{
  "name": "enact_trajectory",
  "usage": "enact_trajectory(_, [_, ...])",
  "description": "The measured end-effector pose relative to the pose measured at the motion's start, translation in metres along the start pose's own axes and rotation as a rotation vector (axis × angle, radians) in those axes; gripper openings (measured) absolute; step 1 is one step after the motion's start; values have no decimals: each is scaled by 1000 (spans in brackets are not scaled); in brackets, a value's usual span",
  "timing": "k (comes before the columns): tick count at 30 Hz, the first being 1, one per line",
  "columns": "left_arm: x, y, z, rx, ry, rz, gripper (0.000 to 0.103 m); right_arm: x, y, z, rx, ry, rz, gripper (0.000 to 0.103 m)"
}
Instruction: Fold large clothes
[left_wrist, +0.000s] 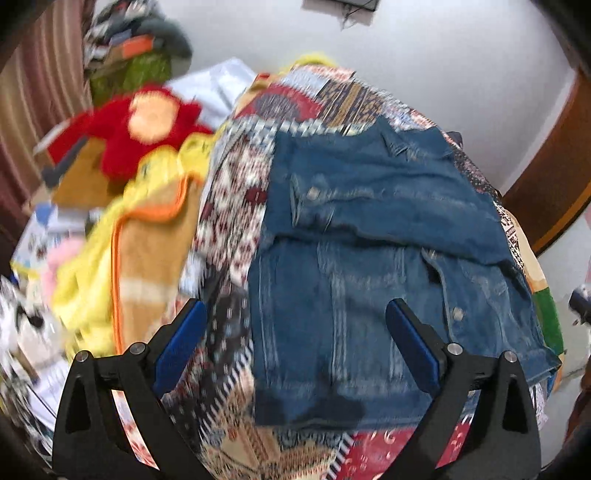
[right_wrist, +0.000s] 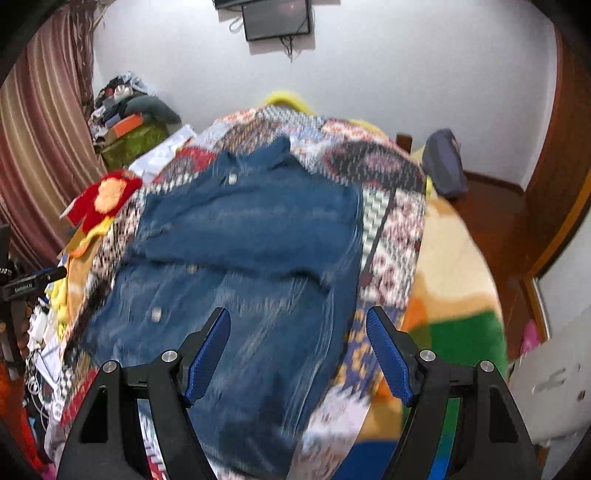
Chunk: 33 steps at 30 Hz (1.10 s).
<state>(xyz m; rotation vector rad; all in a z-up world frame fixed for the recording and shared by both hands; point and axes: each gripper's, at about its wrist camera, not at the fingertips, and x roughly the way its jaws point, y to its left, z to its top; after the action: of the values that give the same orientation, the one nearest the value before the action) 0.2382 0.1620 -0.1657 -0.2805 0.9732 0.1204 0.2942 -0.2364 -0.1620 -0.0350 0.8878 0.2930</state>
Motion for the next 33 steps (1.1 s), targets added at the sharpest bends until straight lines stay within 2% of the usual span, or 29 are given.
enact_trajectory(6, [22, 21, -42, -67, 99, -9, 98, 15, -3, -47, 88, 91, 37, 74])
enact_trajectory(12, [47, 32, -86, -148, 190, -78, 98, 19, -10, -80, 189, 136, 79, 74])
enact_trajectory(16, [58, 32, -98, -187, 226, -161, 78, 21, -9, -86, 208, 127, 108, 73])
enact_trajectory(18, [58, 30, -100, -192, 216, -180, 74, 23, -9, -87, 220, 121, 121, 69])
enact_trajectory(20, [56, 28, -99, -179, 208, -184, 68, 23, -7, -87, 222, 111, 141, 57])
enact_trajectory(22, [54, 28, -100, -178, 206, -189, 63, 23, -7, -88, 236, 108, 162, 49])
enact_trajectory(27, [51, 32, -101, -180, 192, -173, 38, 23, -6, -89, 263, 82, 167, 36])
enact_trajectory(29, [46, 31, -100, -141, 181, -159, 26, 20, -6, -86, 271, 56, 171, 26])
enact_trajectory(33, [33, 27, -91, -81, 145, -140, 17, 18, -5, -77, 241, 35, 187, 19])
